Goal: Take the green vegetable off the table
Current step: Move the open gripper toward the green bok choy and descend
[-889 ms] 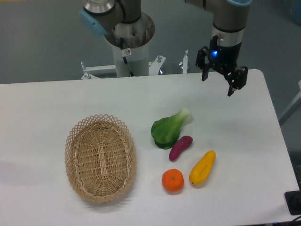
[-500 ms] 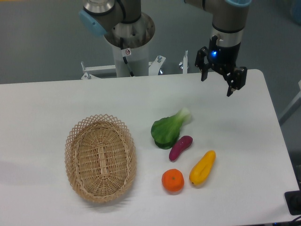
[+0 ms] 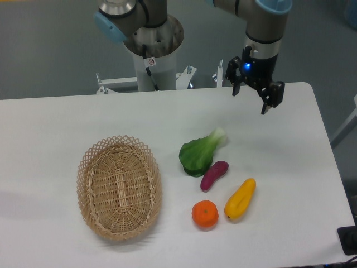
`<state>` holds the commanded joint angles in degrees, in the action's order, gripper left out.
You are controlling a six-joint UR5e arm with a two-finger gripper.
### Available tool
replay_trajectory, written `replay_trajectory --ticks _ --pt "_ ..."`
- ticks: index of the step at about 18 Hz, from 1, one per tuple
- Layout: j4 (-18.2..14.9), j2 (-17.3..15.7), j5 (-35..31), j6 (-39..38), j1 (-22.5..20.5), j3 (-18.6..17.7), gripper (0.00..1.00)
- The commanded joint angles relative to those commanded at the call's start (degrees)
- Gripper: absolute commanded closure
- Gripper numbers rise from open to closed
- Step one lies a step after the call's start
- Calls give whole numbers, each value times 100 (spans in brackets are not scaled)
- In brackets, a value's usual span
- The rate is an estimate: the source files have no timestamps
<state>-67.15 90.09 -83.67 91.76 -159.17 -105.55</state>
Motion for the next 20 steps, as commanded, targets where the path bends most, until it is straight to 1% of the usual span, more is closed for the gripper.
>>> replay_trajectory --ticks 4,7,9,10,11,13,15,17,20 --pt "44 -79 -17 -53 26 -404 0" --pt "534 -106 -26 -53 53 -720 0" --pt "965 -106 -35 -62 79 -984 0" --pt "1289 -88 -35 -62 79 -1238 0" --pt "1501 -53 -35 -62 88 -1362 0" --pt "1801 61 -87 -53 132 -1565 0" --pt "1960 253 -245 -70 210 -1609 0" --pt "2065 517 -412 -166 281 -1618 0" --pt "2530 1018 -606 -430 527 -1548 0"
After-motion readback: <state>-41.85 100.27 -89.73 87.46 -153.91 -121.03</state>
